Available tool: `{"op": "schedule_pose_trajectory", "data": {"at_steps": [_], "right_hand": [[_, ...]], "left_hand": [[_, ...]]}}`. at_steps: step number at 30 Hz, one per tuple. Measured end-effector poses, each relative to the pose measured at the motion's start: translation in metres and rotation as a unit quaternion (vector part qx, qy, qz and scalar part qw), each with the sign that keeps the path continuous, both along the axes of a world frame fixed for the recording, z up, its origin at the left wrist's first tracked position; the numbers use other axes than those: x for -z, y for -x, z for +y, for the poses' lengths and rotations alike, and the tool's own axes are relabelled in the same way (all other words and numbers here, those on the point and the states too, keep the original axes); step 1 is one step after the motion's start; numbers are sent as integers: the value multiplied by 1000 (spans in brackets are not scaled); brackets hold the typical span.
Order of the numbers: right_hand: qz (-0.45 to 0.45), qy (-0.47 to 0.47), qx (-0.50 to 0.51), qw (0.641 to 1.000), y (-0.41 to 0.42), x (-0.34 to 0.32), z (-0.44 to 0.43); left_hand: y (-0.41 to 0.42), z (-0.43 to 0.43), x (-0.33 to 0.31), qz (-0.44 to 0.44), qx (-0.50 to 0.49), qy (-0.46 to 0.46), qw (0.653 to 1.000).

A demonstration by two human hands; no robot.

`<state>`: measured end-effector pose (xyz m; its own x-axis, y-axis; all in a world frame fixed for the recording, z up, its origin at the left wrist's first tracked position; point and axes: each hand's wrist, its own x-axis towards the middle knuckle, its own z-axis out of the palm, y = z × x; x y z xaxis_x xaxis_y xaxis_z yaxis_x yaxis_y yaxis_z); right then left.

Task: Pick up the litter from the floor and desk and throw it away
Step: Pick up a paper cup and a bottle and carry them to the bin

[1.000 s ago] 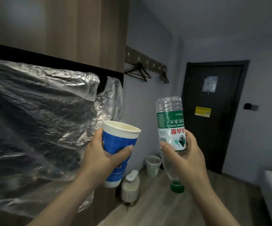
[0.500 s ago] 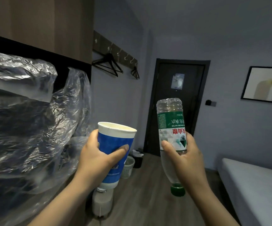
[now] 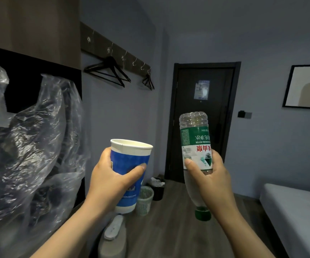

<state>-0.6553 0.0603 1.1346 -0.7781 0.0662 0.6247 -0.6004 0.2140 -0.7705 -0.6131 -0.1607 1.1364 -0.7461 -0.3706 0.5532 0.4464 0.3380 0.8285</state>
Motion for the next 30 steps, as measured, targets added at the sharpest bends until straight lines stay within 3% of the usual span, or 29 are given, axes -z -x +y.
{"op": "schedule_pose_trajectory", "data": {"at_steps": [13,30], "right_hand": [[-18,-24,21,999,206,2,67],[-29,-69,76,994,464,25,-8]], "left_hand": [[218,50,8,-21,9,11,1000],[497,-37,29,-53,48,-6,997]]}}
